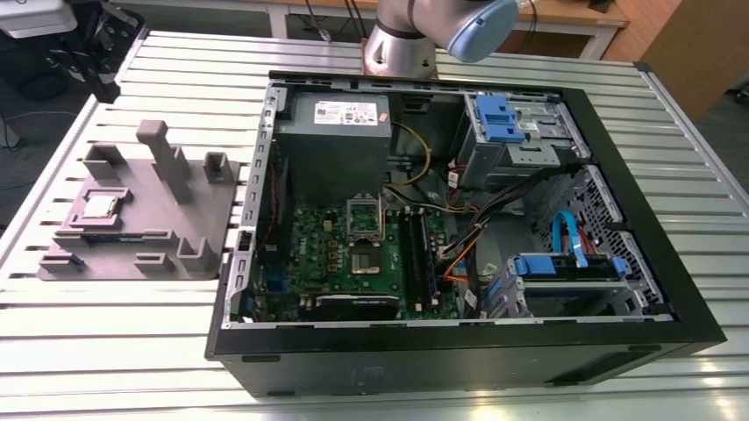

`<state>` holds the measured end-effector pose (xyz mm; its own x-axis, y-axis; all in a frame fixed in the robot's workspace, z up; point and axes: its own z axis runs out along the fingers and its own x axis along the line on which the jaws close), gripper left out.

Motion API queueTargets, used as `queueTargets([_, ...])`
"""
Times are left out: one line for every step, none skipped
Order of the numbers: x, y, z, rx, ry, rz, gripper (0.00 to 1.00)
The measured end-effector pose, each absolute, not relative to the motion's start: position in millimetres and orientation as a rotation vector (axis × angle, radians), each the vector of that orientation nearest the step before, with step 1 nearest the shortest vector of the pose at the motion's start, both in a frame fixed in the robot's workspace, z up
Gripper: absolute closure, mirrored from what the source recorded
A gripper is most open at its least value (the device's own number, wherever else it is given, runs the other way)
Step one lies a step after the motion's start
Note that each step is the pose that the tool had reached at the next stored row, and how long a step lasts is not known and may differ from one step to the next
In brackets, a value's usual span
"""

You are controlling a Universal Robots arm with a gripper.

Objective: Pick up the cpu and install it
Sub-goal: 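Reach for the cpu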

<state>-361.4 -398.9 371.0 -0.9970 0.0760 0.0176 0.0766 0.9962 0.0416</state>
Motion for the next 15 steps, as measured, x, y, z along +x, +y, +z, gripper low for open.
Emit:
queueTargets([-361.6,-398.9,371.0,-0.119,-3.123,-0.066,0.90])
queueTargets([-361.7,-398.9,371.0,-0.119,-3.123,-0.066,0.90])
queueTargets([-361.8,-398.9,371.0,-0.119,-3.123,-0.066,0.90])
queueTargets([-364.1,-398.9,370.9,-0.119,-3.123,-0.066,0.90])
queueTargets([-366.1,-398.9,370.9,-0.119,-3.123,-0.066,0.90])
queueTargets([-366.3,-398.9,370.9,-0.119,-3.123,-0.066,0.90])
queueTargets([-366.4,-398.9,370.9,-0.119,-3.123,-0.066,0.90])
queueTargets([-366.6,-398.9,370.8,-0.119,-3.123,-0.066,0.90])
queueTargets([-366.8,-398.9,370.8,-0.119,-3.123,-0.066,0.90])
queueTargets([-367.0,-398.9,370.9,-0.119,-3.123,-0.066,0.90])
queueTargets([-367.3,-398.9,370.9,-0.119,-3.123,-0.066,0.90])
queueTargets([-367.6,-398.9,370.9,-0.119,-3.123,-0.066,0.90])
queueTargets([-367.8,-398.9,370.8,-0.119,-3.123,-0.066,0.90])
queueTargets([-368.1,-398.9,370.8,-0.119,-3.123,-0.066,0.90])
queueTargets([-368.3,-398.9,370.8,-0.119,-3.123,-0.066,0.90])
